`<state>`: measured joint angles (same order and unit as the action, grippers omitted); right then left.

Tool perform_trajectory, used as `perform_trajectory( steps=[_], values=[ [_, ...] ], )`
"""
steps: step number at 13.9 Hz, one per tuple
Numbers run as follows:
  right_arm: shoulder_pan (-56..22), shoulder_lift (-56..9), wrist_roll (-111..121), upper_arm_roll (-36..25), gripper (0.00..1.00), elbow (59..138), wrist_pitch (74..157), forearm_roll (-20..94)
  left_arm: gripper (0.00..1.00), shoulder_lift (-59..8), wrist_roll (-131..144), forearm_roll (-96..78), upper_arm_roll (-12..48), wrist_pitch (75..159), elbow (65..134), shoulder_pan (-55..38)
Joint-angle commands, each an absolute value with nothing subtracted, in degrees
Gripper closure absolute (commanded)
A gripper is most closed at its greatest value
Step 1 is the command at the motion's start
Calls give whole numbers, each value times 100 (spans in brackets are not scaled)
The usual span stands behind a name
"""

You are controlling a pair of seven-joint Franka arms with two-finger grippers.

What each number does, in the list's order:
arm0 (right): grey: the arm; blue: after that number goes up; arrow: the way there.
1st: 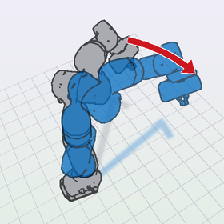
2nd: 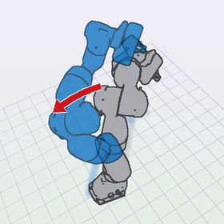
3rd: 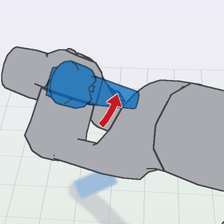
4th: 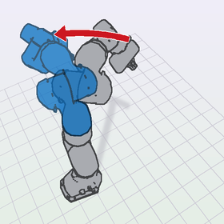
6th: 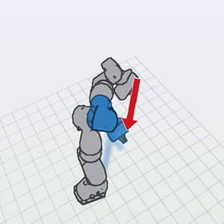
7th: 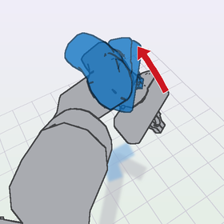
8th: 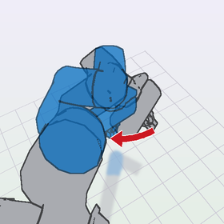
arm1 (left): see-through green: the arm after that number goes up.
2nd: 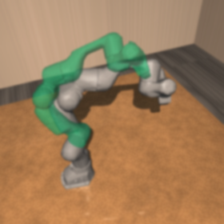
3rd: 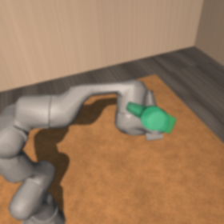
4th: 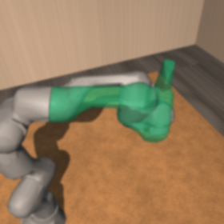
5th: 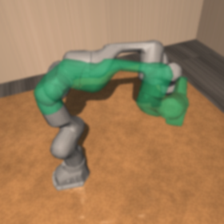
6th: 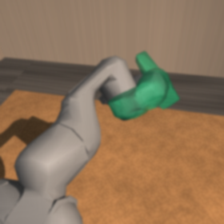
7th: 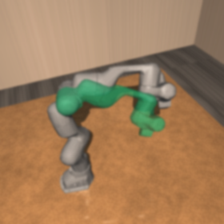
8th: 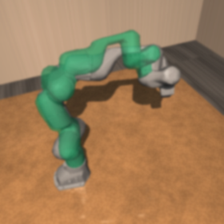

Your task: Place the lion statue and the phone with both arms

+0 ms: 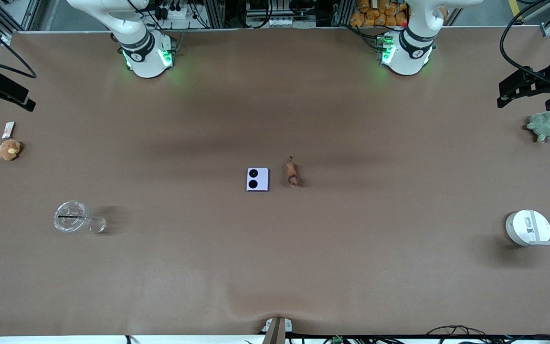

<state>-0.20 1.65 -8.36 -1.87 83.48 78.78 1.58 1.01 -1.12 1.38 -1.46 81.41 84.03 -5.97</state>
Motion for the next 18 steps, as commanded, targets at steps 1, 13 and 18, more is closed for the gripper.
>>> perform_trajectory(
  steps=[1, 13, 18],
  values=[
    [-44, 97, -712, -176, 0, 8191, 7770, 9, 0, 18, -123, 272, -132, 8191, 8376, -676],
    [9, 97, -545, -185, 0, 8209, 7770, 0, 0, -378, -141, 624, 9, 8200, 8358, -765],
    [53, 88, -554, -202, 0, 8209, 7770, 9, 0, -903, -167, 493, -9, 8174, 8341, -686]
  ],
)
